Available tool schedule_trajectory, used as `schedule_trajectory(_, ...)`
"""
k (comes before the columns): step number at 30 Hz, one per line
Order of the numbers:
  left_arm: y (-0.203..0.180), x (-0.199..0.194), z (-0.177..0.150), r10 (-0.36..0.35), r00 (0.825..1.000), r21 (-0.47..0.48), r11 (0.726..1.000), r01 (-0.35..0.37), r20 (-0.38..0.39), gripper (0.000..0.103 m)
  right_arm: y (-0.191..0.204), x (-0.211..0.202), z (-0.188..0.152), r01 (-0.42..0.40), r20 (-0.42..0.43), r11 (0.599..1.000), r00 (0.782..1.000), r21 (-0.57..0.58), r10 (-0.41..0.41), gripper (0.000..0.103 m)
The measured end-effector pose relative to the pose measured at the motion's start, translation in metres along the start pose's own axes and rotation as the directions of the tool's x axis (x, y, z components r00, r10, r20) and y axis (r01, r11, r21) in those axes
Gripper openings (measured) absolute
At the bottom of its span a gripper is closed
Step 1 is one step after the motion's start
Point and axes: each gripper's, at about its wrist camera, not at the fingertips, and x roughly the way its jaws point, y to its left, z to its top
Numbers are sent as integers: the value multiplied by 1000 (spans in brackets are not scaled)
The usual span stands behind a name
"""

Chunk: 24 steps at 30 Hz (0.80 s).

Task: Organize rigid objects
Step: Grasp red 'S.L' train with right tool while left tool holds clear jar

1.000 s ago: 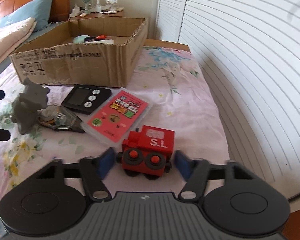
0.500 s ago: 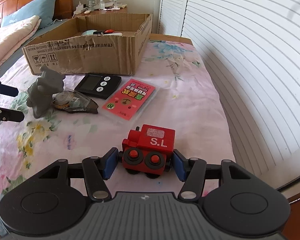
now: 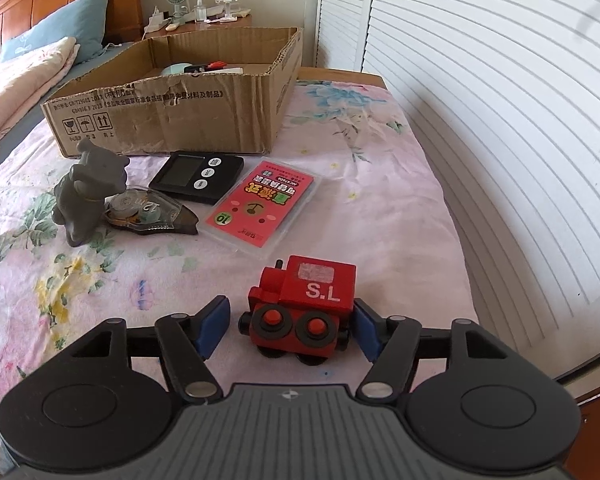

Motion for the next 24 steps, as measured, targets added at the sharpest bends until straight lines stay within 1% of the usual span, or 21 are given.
schedule_trajectory(3,2,-14,-7,13,1000,14,1000,-13,-3,101,0,0,-1,-10,-1,1000,1000,4,10,73)
schedule_trajectory(5,3,-16,-17,45,999,25,999,-45,-18,101,0,0,-1,-14,-1,1000,1000,3,14,75)
schedule_trajectory(9,7,-7,-32,64,996,4,998,-64,-68,101,2,2,1,-11,-3,1000,1000,2,11,76)
schedule_trajectory(12,7,1,-39,68,995,-1,998,-68,-78,101,3,3,2,-7,-9,1000,1000,7,7,76)
schedule_trajectory(16,4,8,-41,95,993,35,995,-93,-67,100,4,4,4,6,-19,1000,1000,8,-5,76)
schedule_trajectory(21,5,11,-42,70,995,22,997,-69,-75,96,3,6,6,18,-30,1000,999,20,-17,76)
schedule_trajectory(24,6,12,-42,74,994,21,997,-72,-75,96,4,7,7,20,-34,1000,999,16,-20,75)
